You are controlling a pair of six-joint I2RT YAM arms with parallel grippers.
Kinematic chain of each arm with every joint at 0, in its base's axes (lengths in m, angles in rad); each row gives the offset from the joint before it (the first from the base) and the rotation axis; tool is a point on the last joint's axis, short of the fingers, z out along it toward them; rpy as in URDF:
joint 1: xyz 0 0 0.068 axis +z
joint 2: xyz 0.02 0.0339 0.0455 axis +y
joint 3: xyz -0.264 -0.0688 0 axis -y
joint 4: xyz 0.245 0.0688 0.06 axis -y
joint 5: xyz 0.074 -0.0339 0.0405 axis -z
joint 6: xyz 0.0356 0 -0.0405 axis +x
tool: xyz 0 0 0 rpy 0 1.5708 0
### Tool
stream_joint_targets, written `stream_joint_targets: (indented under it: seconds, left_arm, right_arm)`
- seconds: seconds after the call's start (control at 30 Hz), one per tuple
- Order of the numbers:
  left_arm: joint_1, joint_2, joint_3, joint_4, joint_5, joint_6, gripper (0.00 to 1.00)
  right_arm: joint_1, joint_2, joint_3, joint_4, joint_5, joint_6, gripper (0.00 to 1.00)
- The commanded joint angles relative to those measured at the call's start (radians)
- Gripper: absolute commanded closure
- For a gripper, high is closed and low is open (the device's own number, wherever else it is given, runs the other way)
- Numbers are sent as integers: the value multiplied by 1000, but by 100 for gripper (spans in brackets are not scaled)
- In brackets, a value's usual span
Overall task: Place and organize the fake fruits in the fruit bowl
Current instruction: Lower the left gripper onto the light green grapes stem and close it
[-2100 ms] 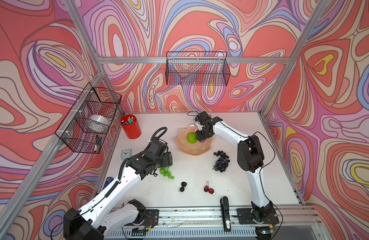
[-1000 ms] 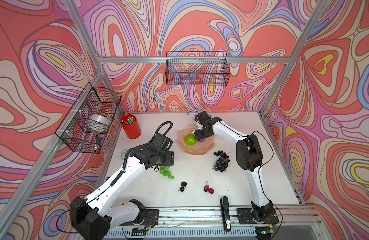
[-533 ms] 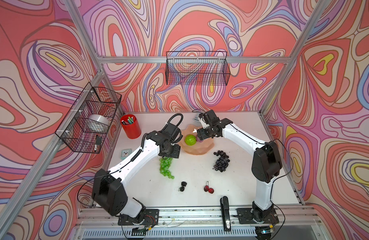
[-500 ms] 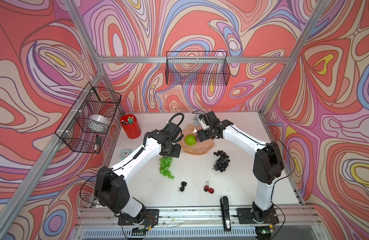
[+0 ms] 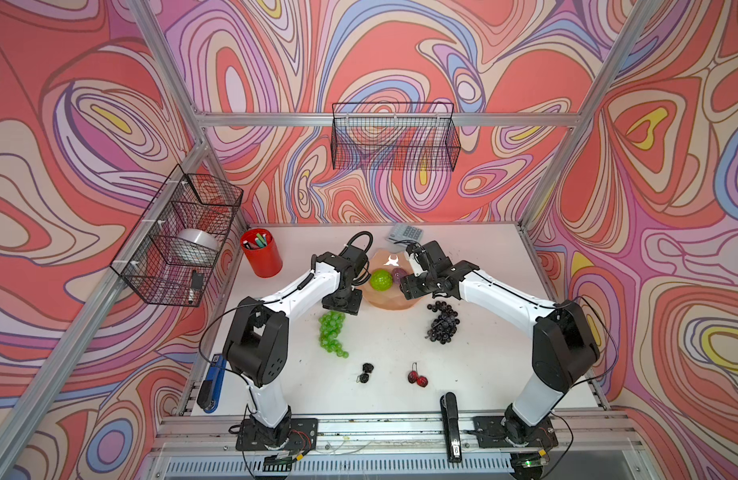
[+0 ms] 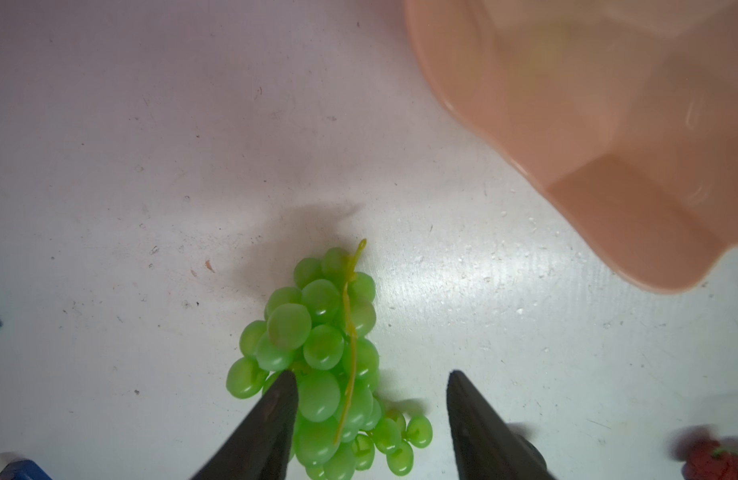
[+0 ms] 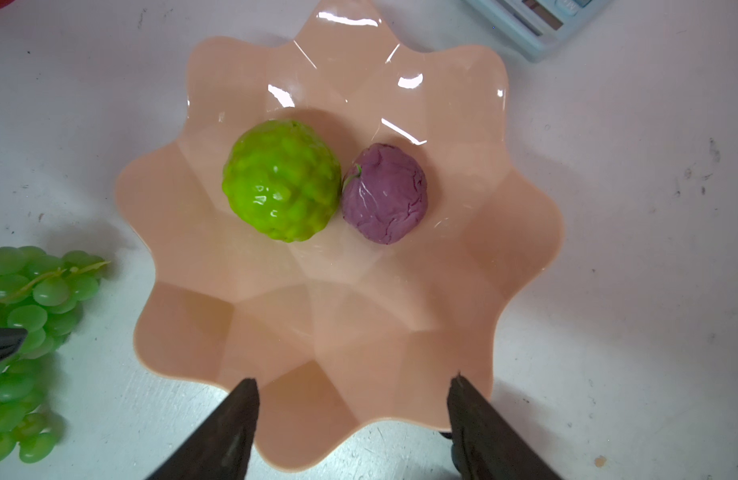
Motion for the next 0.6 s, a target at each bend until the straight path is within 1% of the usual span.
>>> stream_joint_targets:
  seconds: [0.0,0.17,0.27,0.33,0.57]
  left_arm:
    - [13,25,5,-26,-20,8,44]
    - [16,30,-12,-13,0,-2,57]
    - [16,30,-25,-2,1,-7,61]
    - [16,34,-31,3,-9,-7,70]
    - [23,39,-52,41,-25,-1,67]
  right_arm:
    - [-1,-3,-19,35,4,13,25]
    - [-1,5,-30,39,4,11,26]
    - [-1,4,-37,43,7,11,26]
    - [-1,4,-40,42,7,11,26]
    - [-1,-3,-48,37,12,9,27]
